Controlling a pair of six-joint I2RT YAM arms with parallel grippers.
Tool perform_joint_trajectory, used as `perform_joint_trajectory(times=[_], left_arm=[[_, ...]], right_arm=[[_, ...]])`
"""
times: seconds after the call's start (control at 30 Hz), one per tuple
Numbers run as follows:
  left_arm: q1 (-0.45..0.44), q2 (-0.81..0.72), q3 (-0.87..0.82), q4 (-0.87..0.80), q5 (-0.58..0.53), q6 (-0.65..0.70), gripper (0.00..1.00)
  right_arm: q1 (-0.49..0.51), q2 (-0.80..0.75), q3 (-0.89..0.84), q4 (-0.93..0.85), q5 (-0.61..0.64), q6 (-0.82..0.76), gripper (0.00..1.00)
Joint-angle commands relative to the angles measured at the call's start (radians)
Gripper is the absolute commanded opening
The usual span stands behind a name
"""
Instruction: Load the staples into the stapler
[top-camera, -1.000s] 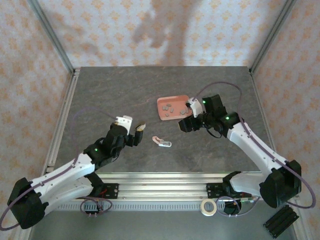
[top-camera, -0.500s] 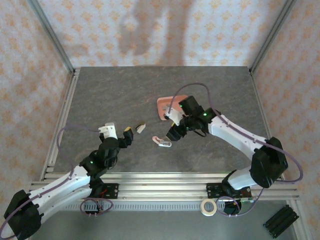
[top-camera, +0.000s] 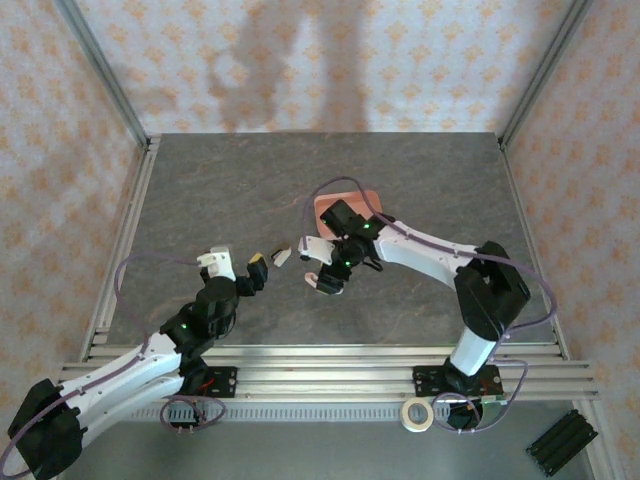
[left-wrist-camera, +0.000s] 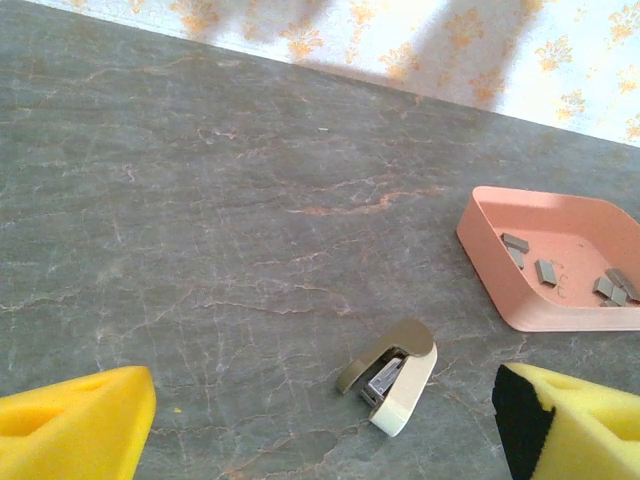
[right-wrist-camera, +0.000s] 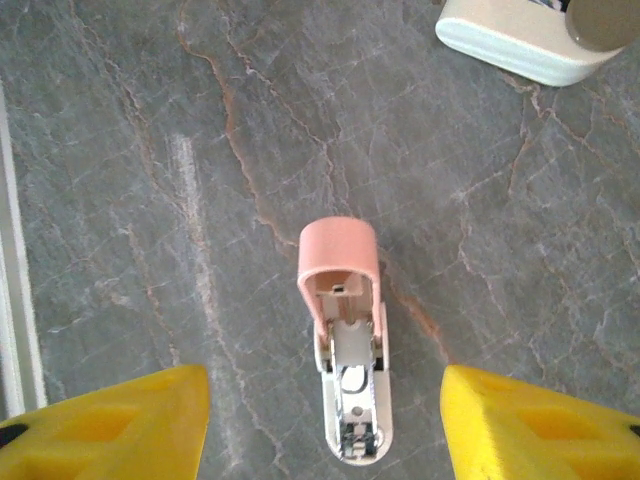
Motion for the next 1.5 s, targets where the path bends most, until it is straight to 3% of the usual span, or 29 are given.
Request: perform_joint_trajectory(times=[0.0, 0.57, 0.93, 1.1, 1.23, 1.47], left_arm=[[0.008, 0.004, -0.007, 0.037, -0.012, 0.016, 0.90], [0.009, 0.096, 0.022, 0.071, 0.005, -0.003, 0.89], [0.009, 0.170, 0.061, 0.079, 0.025, 0.003, 0.89], [0.009, 0.204, 0.094, 0.077, 0.060, 0.010, 0.89], [0.009, 0.250, 0.131, 0.072, 0.095, 0.010, 0.88], [0.009, 0.369, 0.190, 0.093, 0.163, -0.026, 0.88]], right_arm=[[0.009, 0.041, 0.042, -0.023, 0.007, -0.064, 0.62], [0.017, 0.191, 0.078, 0.099, -0.027, -0.032, 0.56], [0.016, 0.144, 0.018, 0.179, 0.031, 0.028, 0.25], [-0.023, 0.005, -0.091, 0.294, 0.108, 0.228, 0.17], [-0.093, -0.127, -0.153, 0.315, 0.187, 0.514, 0.16], [-0.143, -0.195, -0.107, 0.040, 0.497, 1.038, 0.14]])
